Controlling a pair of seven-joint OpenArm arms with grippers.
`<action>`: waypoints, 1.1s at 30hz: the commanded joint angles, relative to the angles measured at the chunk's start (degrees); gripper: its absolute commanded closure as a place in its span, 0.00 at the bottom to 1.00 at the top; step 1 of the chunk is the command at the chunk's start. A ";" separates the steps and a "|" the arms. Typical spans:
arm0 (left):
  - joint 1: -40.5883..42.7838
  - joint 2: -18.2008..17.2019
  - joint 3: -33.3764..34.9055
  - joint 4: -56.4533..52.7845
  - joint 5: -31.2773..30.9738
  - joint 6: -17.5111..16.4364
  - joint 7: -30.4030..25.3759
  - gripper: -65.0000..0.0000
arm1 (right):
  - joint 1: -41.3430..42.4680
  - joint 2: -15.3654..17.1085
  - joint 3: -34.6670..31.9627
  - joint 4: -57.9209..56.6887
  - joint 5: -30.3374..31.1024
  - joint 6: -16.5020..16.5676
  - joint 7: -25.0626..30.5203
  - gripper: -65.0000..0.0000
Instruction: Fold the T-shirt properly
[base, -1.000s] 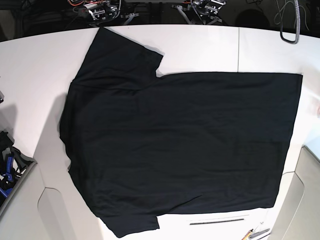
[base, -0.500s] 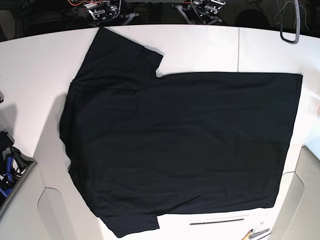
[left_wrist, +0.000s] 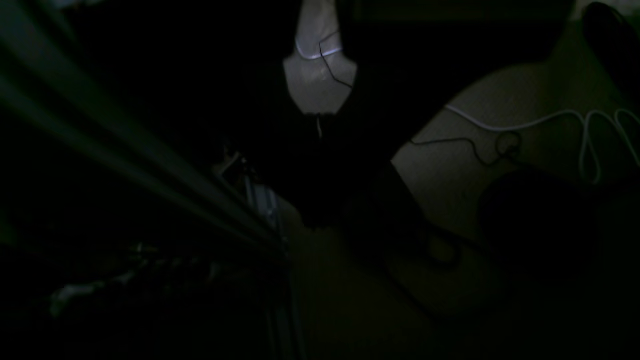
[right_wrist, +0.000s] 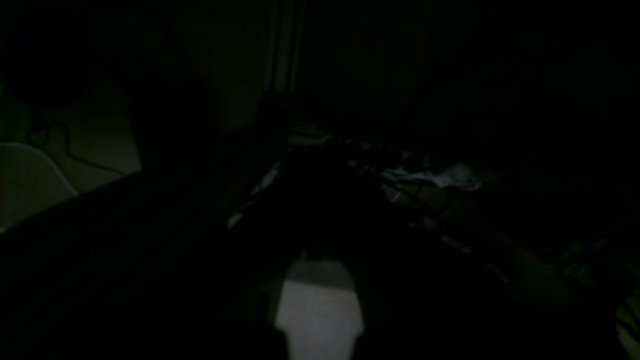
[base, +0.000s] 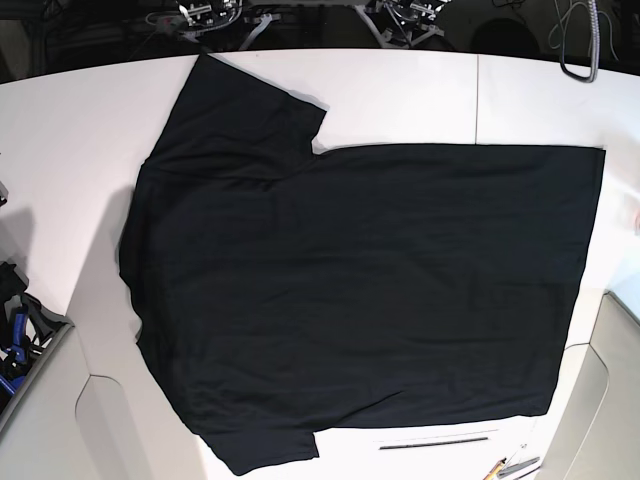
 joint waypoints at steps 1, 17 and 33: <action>1.11 -0.04 -0.04 0.70 0.02 -0.22 -0.59 1.00 | -0.63 0.24 0.07 1.25 -0.11 -0.17 0.83 1.00; 23.87 -11.69 -0.04 26.38 -5.20 -0.26 0.92 1.00 | -20.09 11.85 0.07 23.58 -0.04 -0.17 0.46 1.00; 61.07 -31.34 -5.22 76.61 -15.87 -10.49 4.04 1.00 | -58.05 24.26 16.55 78.68 18.53 4.74 -11.08 1.00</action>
